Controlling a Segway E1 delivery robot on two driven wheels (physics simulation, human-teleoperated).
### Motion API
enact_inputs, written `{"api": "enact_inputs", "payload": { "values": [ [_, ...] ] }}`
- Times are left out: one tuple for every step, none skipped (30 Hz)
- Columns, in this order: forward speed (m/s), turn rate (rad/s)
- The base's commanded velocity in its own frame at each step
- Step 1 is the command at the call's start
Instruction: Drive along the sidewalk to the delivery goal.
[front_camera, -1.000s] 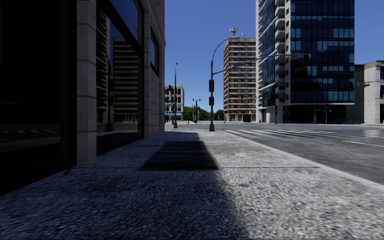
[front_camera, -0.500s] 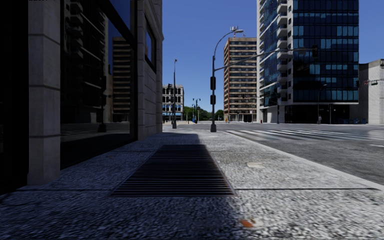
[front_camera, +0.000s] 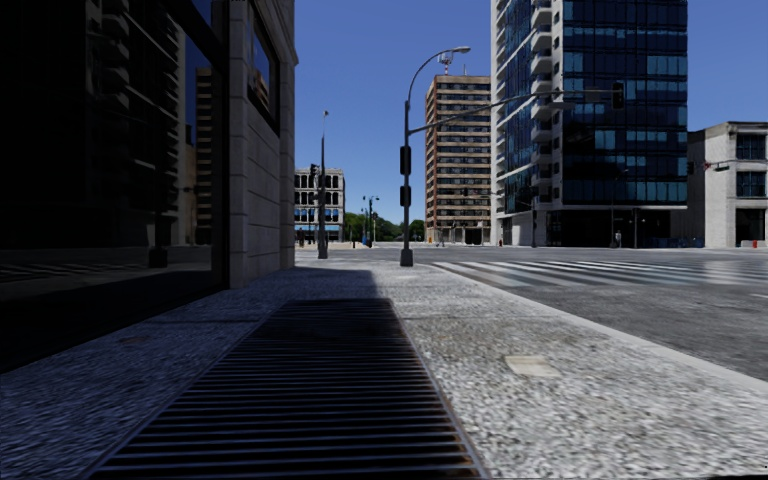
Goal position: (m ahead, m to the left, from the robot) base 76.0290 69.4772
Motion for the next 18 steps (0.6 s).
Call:
{"api": "enact_inputs", "payload": {
  "values": [
    [2.00,0.00],
    [2.00,0.00],
    [2.00,0.00],
    [2.00,0.00],
    [2.00,0.00],
    [2.00,0.00],
    [2.00,0.00],
    [2.00,0.00],
    [2.00,0.00],
    [2.00,0.00],
    [2.00,0.00],
    [2.00,0.00],
    [2.00,0.00],
    [2.00,0.00],
    [2.00,0.00],
    [2.00,0.00],
    [2.00,0.00],
    [2.00,0.00]
  ]
}}
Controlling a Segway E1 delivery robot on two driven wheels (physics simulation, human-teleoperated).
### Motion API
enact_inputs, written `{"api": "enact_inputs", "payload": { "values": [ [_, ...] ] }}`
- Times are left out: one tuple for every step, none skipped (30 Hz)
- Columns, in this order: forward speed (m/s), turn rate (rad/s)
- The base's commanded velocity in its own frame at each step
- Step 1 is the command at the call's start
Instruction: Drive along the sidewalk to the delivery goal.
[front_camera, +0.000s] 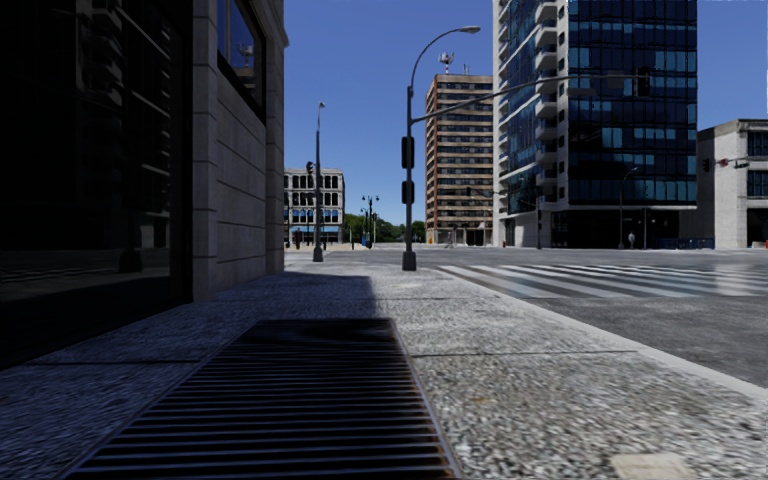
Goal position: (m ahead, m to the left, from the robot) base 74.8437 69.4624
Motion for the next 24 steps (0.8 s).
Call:
{"api": "enact_inputs", "payload": {
  "values": [
    [2.00,0.00],
    [2.00,0.00],
    [2.00,0.00],
    [2.00,0.00],
    [2.00,0.00],
    [2.00,0.00],
    [2.00,0.00],
    [2.00,0.00],
    [2.00,0.00],
    [2.00,0.00],
    [2.00,0.00],
    [2.00,0.00],
    [2.00,0.00],
    [2.00,0.00],
    [2.00,0.00],
    [2.00,0.00],
    [2.00,0.00],
    [2.00,0.00],
    [2.00,0.00],
    [2.00,0.00],
    [2.00,0.00],
    [2.00,0.00],
    [2.00,0.00],
    [2.00,0.00]
  ]
}}
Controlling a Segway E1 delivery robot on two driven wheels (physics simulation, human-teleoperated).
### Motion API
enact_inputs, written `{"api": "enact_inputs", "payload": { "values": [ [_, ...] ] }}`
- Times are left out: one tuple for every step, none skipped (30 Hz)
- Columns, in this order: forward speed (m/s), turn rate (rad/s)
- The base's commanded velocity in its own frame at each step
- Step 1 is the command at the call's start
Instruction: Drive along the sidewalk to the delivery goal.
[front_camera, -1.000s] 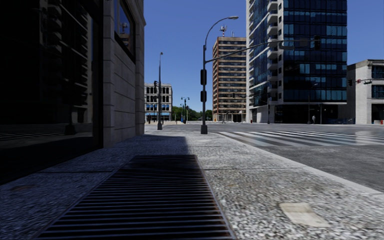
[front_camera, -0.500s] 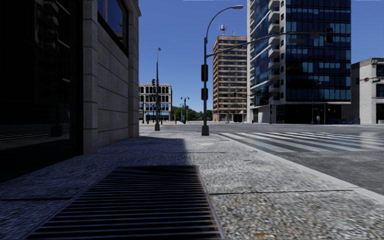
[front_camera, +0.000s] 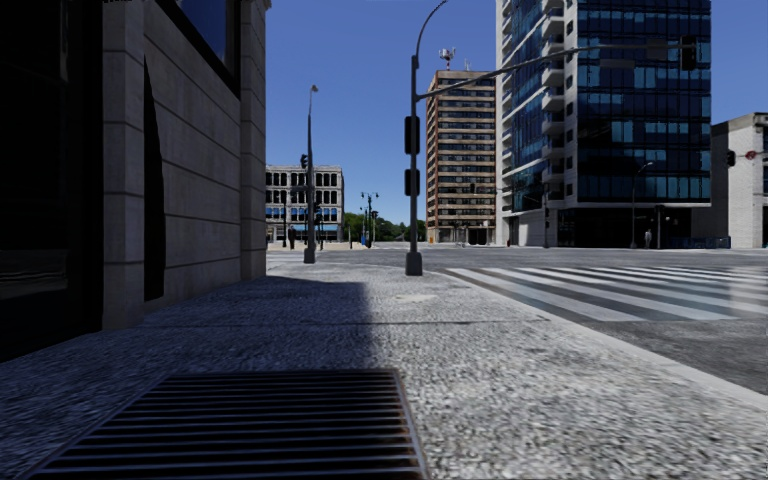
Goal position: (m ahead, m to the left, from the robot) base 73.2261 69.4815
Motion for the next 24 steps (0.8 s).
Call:
{"api": "enact_inputs", "payload": {
  "values": [
    [2.00,0.00],
    [2.00,0.00],
    [2.00,0.00],
    [2.00,0.00],
    [2.00,0.00],
    [2.00,0.00],
    [2.00,0.00],
    [2.00,0.00],
    [2.00,0.00],
    [2.00,0.00],
    [2.00,0.00],
    [2.00,0.00],
    [2.00,0.00],
    [2.00,0.00],
    [2.00,0.00],
    [2.00,0.00],
    [2.00,0.00],
    [2.00,0.00],
    [2.00,0.00],
    [2.00,0.00],
    [2.00,0.00],
    [2.00,0.00],
    [2.00,0.00],
    [2.00,0.00]
  ]
}}
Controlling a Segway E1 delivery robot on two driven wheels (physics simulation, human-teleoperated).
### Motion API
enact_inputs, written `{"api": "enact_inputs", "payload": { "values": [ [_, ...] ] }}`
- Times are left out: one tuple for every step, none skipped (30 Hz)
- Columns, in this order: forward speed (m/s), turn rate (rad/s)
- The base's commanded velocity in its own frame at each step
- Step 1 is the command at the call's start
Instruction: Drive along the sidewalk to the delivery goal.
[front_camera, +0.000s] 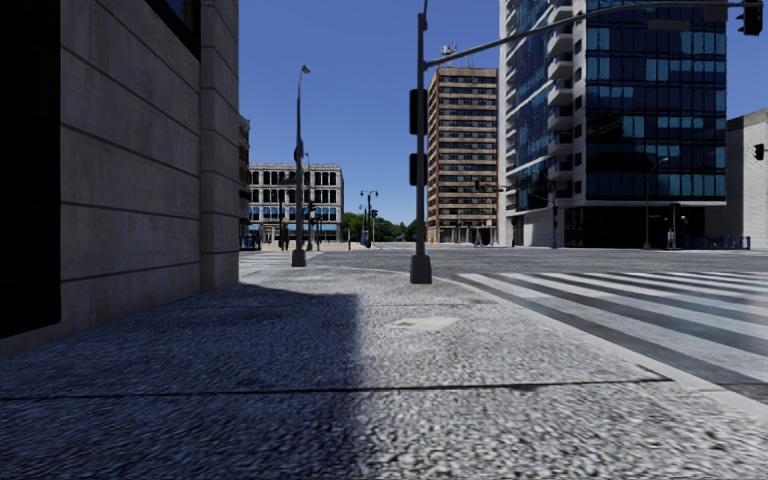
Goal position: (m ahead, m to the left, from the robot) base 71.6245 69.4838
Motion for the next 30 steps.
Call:
{"api": "enact_inputs", "payload": {
  "values": [
    [2.00,0.00],
    [2.00,0.01],
    [2.00,0.12],
    [2.00,0.12],
    [2.00,0.19],
    [2.00,0.22],
    [2.00,0.22],
    [2.00,0.24],
    [2.00,0.24],
    [2.00,0.25],
    [2.00,0.25],
    [2.00,0.26],
    [2.00,0.27],
    [2.00,0.31],
    [2.00,0.33],
    [2.00,0.33],
    [2.00,0.34],
    [2.00,0.34],
    [2.00,0.34],
    [2.00,0.34],
    [2.00,0.34],
    [2.00,0.34],
    [2.00,0.34],
    [2.00,0.34],
    [2.00,0.34],
    [2.00,0.34],
    [2.00,0.34],
    [2.00,0.34],
    [2.00,0.34],
    [2.00,0.34]
  ]
}}
